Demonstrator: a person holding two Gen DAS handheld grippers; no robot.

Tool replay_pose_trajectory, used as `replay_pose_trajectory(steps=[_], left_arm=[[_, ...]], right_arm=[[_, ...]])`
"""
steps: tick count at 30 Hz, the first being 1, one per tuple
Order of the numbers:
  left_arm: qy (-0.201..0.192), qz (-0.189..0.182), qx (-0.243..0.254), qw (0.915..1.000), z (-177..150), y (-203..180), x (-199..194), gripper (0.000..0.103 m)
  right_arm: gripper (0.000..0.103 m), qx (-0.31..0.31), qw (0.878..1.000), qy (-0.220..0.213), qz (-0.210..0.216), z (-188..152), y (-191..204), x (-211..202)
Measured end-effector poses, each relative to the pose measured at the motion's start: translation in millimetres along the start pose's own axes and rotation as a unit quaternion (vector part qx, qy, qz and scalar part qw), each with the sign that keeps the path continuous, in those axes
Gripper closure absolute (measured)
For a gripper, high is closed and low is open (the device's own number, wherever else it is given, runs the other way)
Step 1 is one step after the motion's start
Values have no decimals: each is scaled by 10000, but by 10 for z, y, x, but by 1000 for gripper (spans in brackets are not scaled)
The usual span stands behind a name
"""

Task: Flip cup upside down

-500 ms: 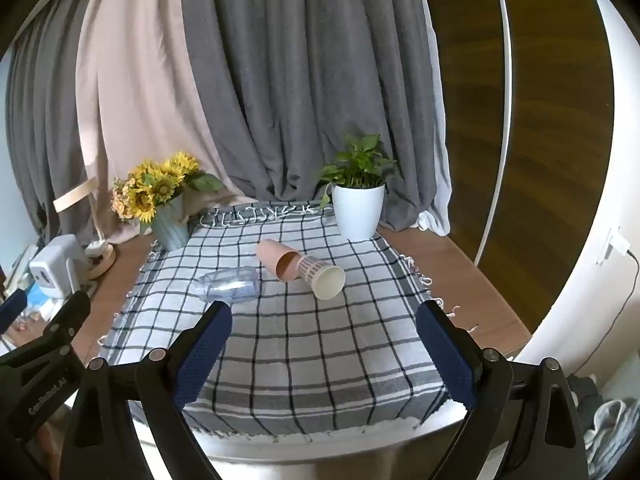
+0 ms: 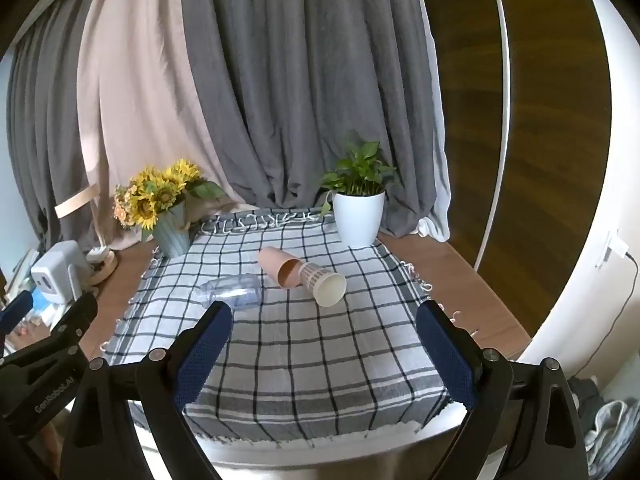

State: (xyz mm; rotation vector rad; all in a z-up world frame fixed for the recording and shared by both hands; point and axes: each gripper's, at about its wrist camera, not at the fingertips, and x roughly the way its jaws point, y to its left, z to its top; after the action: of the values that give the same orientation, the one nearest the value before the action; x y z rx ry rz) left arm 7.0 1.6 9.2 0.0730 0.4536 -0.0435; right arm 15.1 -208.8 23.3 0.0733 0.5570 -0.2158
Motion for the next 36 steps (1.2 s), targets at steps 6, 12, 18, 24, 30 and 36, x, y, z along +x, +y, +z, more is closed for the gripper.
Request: replay_pose_trajectory(steps=[6, 12, 18, 24, 30, 36], left_arm=[[3, -45, 18, 10000, -34, -23, 16, 0], [-15, -45, 9, 10000, 1, -16, 19, 0], [-63, -74, -8, 10000, 35, -14, 10, 0], [-136, -100, 4, 9999, 36, -6, -26, 0], [-143, -101, -5, 9998, 29, 1, -38, 0], [-156, -95, 9, 9998, 10, -8, -44, 0]], right_arm=[[9, 47, 10000, -27, 33, 10, -73, -18], [9, 42, 9999, -89, 28, 16, -76, -43], [9, 73, 9998, -158, 45, 3, -57, -87], [9, 94, 9998, -185, 44, 15, -63, -105], [9, 113, 9997, -219, 42, 30, -65, -127], [9, 115, 9997, -226, 41, 31, -54, -132]])
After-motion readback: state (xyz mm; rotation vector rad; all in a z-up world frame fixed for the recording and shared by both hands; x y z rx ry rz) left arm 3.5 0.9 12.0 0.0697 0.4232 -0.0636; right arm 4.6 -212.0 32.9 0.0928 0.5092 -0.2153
